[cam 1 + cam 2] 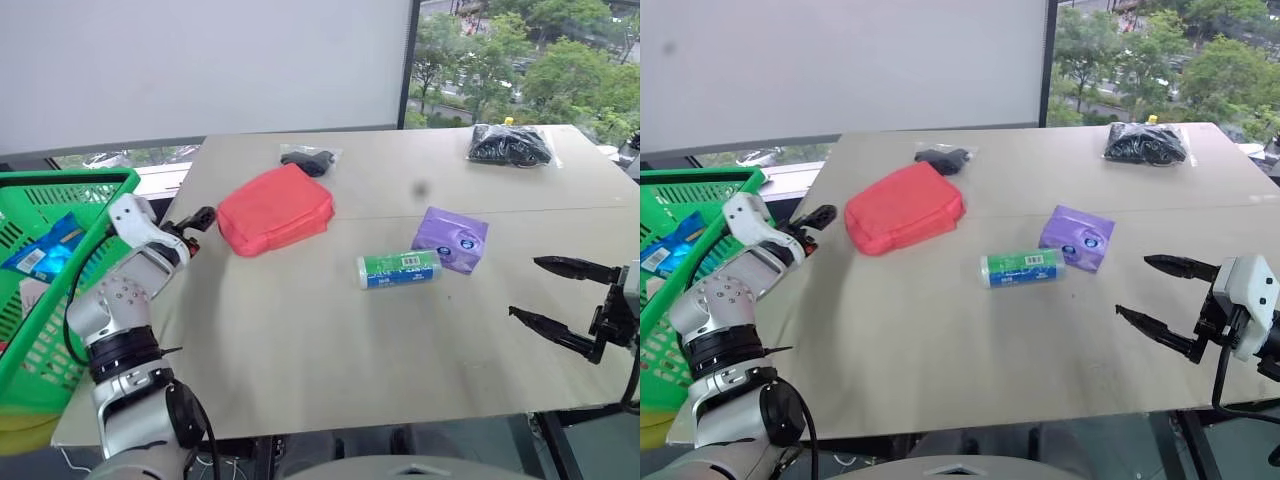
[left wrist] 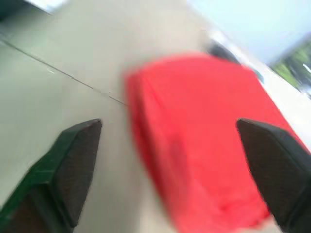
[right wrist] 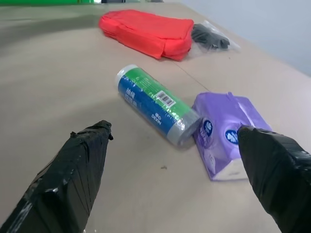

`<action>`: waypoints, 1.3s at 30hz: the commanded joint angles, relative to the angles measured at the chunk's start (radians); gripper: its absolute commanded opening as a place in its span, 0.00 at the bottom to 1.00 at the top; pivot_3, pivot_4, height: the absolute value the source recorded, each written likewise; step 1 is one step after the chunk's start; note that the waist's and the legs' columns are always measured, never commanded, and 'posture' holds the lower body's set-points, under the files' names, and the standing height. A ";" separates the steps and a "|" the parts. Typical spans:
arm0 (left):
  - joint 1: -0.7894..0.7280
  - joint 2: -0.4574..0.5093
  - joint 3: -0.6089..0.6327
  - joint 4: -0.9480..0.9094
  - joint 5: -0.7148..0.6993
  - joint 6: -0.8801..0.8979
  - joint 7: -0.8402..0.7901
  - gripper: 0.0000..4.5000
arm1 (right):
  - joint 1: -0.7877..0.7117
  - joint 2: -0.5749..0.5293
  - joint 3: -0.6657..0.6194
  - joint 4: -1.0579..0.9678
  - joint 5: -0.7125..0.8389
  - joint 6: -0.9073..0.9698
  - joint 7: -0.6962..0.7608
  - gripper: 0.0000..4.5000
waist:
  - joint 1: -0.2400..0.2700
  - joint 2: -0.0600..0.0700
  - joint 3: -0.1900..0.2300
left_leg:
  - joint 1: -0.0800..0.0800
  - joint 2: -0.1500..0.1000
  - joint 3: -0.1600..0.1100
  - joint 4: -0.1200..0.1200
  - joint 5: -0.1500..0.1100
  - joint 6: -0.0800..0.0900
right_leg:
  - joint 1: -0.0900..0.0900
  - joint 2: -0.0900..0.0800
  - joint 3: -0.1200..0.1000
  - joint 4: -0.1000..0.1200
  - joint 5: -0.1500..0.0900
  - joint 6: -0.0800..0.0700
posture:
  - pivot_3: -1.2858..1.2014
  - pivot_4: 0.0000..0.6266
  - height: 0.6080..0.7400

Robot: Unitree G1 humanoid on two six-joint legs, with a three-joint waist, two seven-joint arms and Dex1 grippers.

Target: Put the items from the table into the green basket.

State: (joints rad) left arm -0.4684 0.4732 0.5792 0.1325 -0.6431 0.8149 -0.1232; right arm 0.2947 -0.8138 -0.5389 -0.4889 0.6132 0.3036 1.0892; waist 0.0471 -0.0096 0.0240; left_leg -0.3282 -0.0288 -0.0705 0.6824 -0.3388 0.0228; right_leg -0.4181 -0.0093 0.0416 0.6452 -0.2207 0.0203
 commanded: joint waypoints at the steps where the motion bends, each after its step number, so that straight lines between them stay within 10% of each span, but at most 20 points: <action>1: -0.003 0.056 -0.169 -0.276 -0.129 0.047 -0.270 0.99 | -0.027 -0.006 0.014 -0.010 0.001 -0.020 -0.001 1.00 | 0.013 -0.001 0.000 | 0.000 -0.001 -0.002 0.000 0.000 -0.001 | 0.001 0.000 -0.001 0.000 0.000 0.000 | 0.54 0.00 1.00; 11: -0.058 0.287 -0.852 -0.436 0.057 0.088 -0.736 0.99 | 0.006 -0.063 -0.014 -0.004 -0.008 -0.018 0.074 1.00 | 0.005 0.010 -0.003 | 0.002 0.000 0.001 -0.001 0.001 0.000 | 0.004 0.008 0.002 -0.001 -0.001 -0.002 | 0.51 0.00 1.00; 24: -0.358 -0.001 -1.271 0.124 0.595 -0.271 -0.771 0.99 | 0.058 -0.053 -0.068 -0.053 -0.004 -0.013 0.051 1.00 | -0.044 0.009 -0.002 | 0.004 -0.001 0.008 0.001 -0.002 0.005 | 0.010 0.015 0.006 -0.002 -0.002 -0.001 | 0.49 0.00 1.00; 31: -0.294 0.006 -1.185 0.080 0.624 -0.315 -0.802 0.52 | 0.031 -0.041 -0.010 -0.061 -0.018 -0.026 0.027 1.00 | -0.058 0.010 -0.002 | 0.004 0.003 0.009 0.001 -0.003 0.008 | 0.009 0.016 0.009 -0.002 -0.003 0.000 | 0.50 0.00 1.00; 39: -0.161 0.086 -0.638 -0.207 0.317 -0.031 -0.720 0.52 | -0.080 -0.025 0.098 -0.038 -0.009 -0.029 0.011 1.00 | -0.060 0.006 0.002 | 0.003 0.007 0.011 0.002 -0.003 0.007 | 0.002 0.012 0.011 0.003 -0.003 -0.001 | 0.53 0.00 1.00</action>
State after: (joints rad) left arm -0.5973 0.5480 -0.2041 -0.0051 -0.2711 0.7523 -0.8928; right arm 0.2398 -0.8421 -0.4463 -0.5189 0.5876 0.2890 1.1083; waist -0.0127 -0.0033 0.0264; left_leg -0.3249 -0.0216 -0.0617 0.6859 -0.3420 0.0300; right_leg -0.4179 0.0028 0.0505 0.6481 -0.2231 0.0194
